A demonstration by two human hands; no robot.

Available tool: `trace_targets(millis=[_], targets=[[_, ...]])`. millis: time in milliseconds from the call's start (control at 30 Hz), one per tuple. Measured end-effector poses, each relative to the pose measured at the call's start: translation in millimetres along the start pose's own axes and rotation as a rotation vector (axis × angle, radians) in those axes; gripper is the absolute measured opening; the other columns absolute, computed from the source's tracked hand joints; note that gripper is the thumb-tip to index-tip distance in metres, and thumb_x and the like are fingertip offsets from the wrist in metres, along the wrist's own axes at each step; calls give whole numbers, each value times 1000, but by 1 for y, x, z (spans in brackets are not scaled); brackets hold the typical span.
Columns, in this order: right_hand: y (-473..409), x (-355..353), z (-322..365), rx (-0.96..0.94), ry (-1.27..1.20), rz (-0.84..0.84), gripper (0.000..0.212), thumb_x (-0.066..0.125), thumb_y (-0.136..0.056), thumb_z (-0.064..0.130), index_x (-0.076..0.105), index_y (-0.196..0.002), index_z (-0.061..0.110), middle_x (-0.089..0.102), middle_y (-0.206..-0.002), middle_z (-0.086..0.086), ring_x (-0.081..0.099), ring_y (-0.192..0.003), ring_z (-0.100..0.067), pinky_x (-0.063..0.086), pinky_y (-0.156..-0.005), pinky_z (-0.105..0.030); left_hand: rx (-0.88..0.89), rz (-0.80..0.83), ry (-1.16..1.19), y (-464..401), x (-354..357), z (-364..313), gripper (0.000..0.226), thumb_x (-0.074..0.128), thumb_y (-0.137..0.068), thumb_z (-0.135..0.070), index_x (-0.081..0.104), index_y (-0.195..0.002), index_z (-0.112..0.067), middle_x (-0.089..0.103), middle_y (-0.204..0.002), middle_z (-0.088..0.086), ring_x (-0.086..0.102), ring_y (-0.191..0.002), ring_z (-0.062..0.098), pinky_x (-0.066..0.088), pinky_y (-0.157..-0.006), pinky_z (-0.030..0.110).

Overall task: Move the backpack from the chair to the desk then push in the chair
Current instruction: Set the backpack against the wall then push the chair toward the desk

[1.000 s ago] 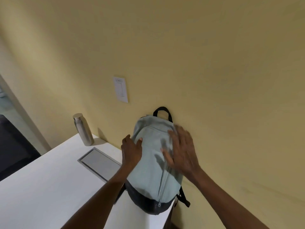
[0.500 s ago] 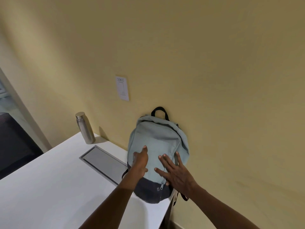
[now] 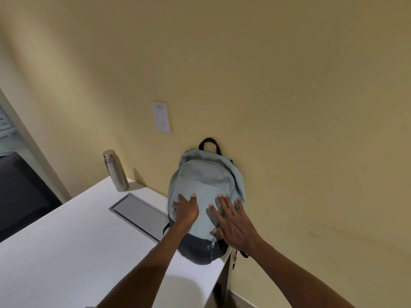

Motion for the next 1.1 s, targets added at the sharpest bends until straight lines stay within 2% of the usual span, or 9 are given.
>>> trace_targets(millis=[33,133,200,333,400,467,567,833,1100], targets=[[-1,-3,-1,24,-26,-16,66,27,-101,56,39,-154,19,31,-160,-25,31,-148,-41,33,-112,-65,36,-8,-15,3,0,-2,71,27,-102,-53,4,-157,-14,-1,-165,16,7,-151,38,13,-121,54],[0,-12,-10,85,-75,-43,68,21,-104,54,16,-161,18,6,-166,-23,8,-154,-41,13,-122,-61,164,-42,-82,14,1,-8,69,28,-104,-46,4,-156,-8,-1,-166,14,1,-152,35,6,-122,49],[6,-17,-16,96,-95,-48,70,17,-104,54,8,-162,16,-2,-167,-22,1,-155,-39,6,-124,-58,251,-69,-145,25,1,-8,68,29,-105,-42,4,-155,-4,-1,-166,14,-3,-152,33,3,-122,47],[22,-33,-32,115,-195,-145,80,4,-100,59,19,-159,7,11,-165,-25,14,-153,-41,17,-123,-57,414,-132,-360,55,1,-11,64,32,-106,-35,4,-155,-4,-3,-165,14,-4,-152,32,6,-122,47],[33,-33,-41,118,-224,-133,75,12,-103,56,14,-160,7,8,-166,-24,10,-155,-39,11,-124,-54,470,-153,-464,75,7,-9,64,33,-106,-33,5,-155,-3,-4,-165,15,-4,-152,32,7,-122,47],[47,-28,-51,112,-260,-100,73,20,-105,54,7,-161,9,2,-167,-21,3,-156,-35,4,-125,-50,496,-162,-509,97,16,-5,64,32,-106,-34,4,-155,-3,-4,-165,16,-4,-152,31,7,-122,47],[65,-33,-70,85,-317,-108,73,21,-105,54,5,-160,10,1,-168,-20,0,-156,-32,1,-125,-47,528,-182,-512,127,32,-7,63,30,-106,-34,3,-155,-3,-6,-165,15,-6,-152,30,4,-123,46],[134,-50,-111,36,-387,-119,73,24,-105,52,4,-160,9,-6,-168,-18,-4,-156,-30,-2,-125,-44,509,-267,-519,212,77,-17,60,29,-107,-30,6,-155,-3,-3,-165,16,-4,-152,31,4,-123,46],[179,-64,-139,26,-335,-152,73,21,-105,54,5,-160,9,-4,-168,-19,-2,-156,-31,2,-126,-47,508,-312,-465,267,92,-27,61,32,-106,-29,5,-155,-5,-1,-165,14,-2,-153,28,5,-125,45]])
Point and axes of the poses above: each hand's wrist, its own y-axis away from the middle knuckle, its own x-axis out of the palm, z = x × y, the point moved 1 cm from there along -y, towards the middle knuckle
